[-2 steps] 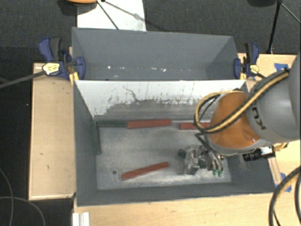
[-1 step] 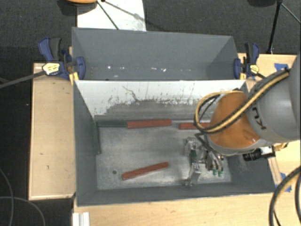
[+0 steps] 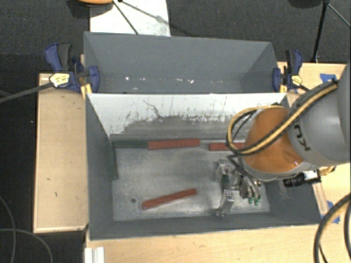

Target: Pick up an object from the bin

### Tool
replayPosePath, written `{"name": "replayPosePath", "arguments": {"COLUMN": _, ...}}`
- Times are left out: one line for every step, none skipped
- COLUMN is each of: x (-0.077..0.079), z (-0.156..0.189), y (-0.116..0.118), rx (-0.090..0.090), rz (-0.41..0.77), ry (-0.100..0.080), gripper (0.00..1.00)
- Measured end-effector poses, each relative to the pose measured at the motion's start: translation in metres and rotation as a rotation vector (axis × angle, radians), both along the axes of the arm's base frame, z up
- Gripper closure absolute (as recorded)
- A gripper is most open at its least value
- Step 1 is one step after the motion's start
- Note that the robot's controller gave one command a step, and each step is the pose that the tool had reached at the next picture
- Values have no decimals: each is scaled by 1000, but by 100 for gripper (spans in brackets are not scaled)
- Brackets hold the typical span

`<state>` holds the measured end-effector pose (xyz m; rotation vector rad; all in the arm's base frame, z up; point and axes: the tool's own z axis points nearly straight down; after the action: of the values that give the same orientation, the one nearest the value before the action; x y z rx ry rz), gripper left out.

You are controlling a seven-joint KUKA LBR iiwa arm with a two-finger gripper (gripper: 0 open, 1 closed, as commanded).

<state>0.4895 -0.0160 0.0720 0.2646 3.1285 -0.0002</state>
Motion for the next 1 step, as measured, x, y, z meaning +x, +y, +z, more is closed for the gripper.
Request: {"name": "replayPosePath", "arguments": {"x": 10, "z": -1, "y": 26, "rx": -3, "rz": 74, "ry": 1, "gripper": 0}}
